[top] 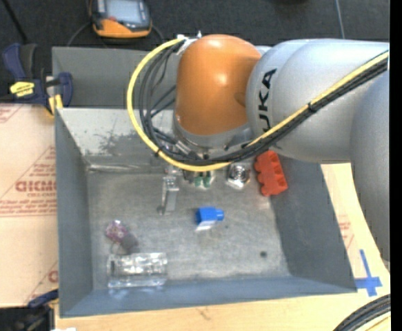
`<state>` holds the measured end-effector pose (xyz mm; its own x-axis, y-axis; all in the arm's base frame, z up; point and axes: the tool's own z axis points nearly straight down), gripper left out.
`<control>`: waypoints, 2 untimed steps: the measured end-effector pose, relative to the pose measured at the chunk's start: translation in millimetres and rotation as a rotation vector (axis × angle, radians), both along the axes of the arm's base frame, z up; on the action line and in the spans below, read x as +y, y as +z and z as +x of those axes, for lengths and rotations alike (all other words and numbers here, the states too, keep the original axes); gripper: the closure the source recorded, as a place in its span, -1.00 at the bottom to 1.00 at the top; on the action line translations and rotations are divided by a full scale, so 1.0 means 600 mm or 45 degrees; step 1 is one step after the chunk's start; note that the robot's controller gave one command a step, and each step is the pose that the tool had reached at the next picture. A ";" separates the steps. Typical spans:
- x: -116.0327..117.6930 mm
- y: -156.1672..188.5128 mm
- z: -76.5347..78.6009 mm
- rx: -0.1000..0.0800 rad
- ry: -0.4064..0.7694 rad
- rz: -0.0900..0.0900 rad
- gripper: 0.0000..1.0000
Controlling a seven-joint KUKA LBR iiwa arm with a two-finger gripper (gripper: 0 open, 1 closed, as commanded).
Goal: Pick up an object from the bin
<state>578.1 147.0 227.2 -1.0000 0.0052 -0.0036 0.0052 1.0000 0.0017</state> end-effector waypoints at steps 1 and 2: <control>0.036 -0.254 -0.025 0.002 0.441 -0.003 -1.00; 0.106 -0.244 -0.087 -0.045 0.979 -0.015 -1.00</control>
Offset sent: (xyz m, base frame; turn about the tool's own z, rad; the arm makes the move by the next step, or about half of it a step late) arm -0.0157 0.0225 -0.1509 -0.3475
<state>525.9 210.4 81.0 -0.7217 -0.6915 -0.0317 -0.6912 0.7223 -0.0219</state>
